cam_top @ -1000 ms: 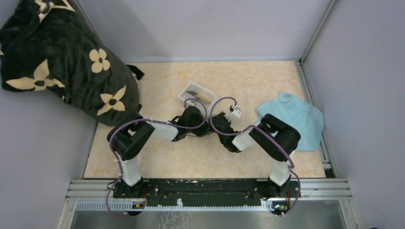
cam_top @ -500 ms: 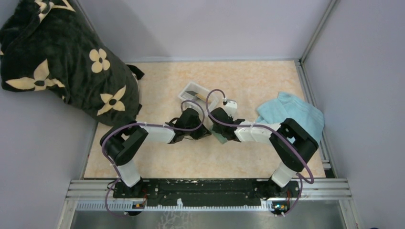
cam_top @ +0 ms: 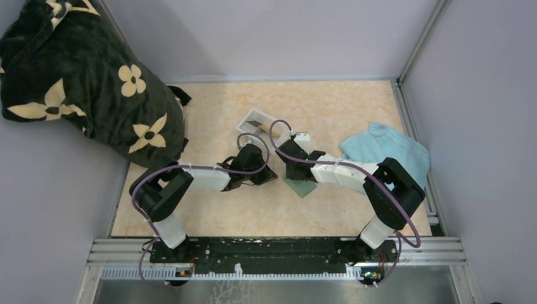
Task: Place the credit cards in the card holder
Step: Close the card holder at the center of the board.
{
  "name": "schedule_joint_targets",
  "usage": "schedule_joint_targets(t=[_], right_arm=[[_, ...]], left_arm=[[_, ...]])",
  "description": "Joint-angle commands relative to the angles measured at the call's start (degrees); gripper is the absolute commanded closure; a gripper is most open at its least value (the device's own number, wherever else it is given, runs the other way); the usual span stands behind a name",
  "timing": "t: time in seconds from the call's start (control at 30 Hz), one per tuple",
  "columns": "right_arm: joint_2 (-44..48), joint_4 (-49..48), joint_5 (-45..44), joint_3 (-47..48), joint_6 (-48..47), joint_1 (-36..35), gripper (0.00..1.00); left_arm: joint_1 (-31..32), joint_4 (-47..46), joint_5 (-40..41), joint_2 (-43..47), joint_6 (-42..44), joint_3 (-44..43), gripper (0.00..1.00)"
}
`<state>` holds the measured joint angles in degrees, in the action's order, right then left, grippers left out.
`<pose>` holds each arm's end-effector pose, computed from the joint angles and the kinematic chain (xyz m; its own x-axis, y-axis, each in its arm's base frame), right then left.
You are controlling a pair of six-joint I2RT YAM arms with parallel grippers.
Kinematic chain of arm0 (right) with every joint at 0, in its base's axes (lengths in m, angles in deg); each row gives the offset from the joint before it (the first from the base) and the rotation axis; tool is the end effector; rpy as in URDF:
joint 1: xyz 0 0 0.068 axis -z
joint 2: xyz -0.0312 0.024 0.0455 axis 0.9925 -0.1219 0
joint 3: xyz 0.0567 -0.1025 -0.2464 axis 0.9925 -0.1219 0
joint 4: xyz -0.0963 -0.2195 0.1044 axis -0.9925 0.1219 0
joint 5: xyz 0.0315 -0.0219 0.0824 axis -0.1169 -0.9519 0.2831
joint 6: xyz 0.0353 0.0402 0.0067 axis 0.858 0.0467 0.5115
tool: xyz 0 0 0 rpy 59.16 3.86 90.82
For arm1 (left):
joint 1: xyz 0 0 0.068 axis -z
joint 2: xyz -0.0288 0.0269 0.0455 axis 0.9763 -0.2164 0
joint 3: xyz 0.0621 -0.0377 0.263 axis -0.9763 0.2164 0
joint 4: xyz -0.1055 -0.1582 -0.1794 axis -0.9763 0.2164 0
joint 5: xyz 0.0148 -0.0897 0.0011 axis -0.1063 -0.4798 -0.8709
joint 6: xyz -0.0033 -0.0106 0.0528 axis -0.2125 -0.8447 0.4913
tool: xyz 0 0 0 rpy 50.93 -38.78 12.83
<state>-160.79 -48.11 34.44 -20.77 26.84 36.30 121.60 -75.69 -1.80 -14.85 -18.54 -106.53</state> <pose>0.2220 0.2149 0.1745 -0.7969 0.0430 -0.6025 -0.0041 0.9970 0.0767 0.2374 -0.2302 0.1283 -0.8410 -0.4297 -0.3289 -0.1164 0.7372 -0.6655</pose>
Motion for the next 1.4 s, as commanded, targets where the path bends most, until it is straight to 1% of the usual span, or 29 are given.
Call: schedule_joint_targets(t=[0.0, 0.13, 0.3, 0.5, 0.6, 0.7, 0.77, 0.87, 1.03, 1.13, 1.23, 1.37], right_arm=[[2.5, 5.7, -0.4, 7.0, -5.8, 0.1, 0.65], [2.7, 9.2, -1.6, 11.2, -9.1, 0.1, 0.65], [2.3, 13.4, -5.0, 13.2, -12.7, 0.1, 0.65], [3.3, 15.5, -6.3, 10.3, -15.8, 0.4, 0.65], [4.1, 15.6, -6.3, 8.5, -17.8, 0.5, 0.65], [5.5, 14.2, -3.9, 7.1, -19.8, 1.1, 0.65], [5.7, 13.4, -3.3, 6.5, -21.1, 1.3, 0.65], [5.4, 13.4, -3.9, 6.1, -22.3, 1.3, 0.65], [6.0, 13.6, -3.1, 6.9, -21.2, 1.3, 0.65], [5.8, 12.2, -3.2, 7.5, -21.7, 1.3, 0.65], [3.2, 14.6, -3.7, 10.4, -21.4, 1.2, 0.64], [2.0, 13.9, -4.6, 10.7, -22.9, 1.3, 0.64]], left_arm=[[-0.1, 3.9, 1.6, 1.9, 2.0, 0.5, 0.91], [0.6, 5.5, 1.2, 3.4, 3.2, -0.4, 0.90], [3.0, 6.7, 0.1, 4.9, 3.4, -0.5, 0.87], [7.8, 7.7, -0.1, 3.7, 1.4, -1.5, 0.84], [9.8, 9.4, 1.9, 2.8, -0.7, -2.7, 0.83], [11.3, 9.9, 3.4, 1.3, -3.9, -3.2, 0.79], [12.0, 10.0, 4.3, -0.3, -5.9, -3.9, 0.79], [12.5, 10.2, 4.9, -2.9, -7.7, -5.2, 0.78], [12.4, 12.2, 5.2, -6.0, -7.2, -8.0, 0.77], [12.1, 12.6, 6.8, -6.5, -7.1, -8.3, 0.76], [11.7, 15.0, 7.2, -6.0, -8.3, -8.0, 0.76], [10.7, 16.0, 9.8, -4.1, -10.2, -6.2, 0.76]])
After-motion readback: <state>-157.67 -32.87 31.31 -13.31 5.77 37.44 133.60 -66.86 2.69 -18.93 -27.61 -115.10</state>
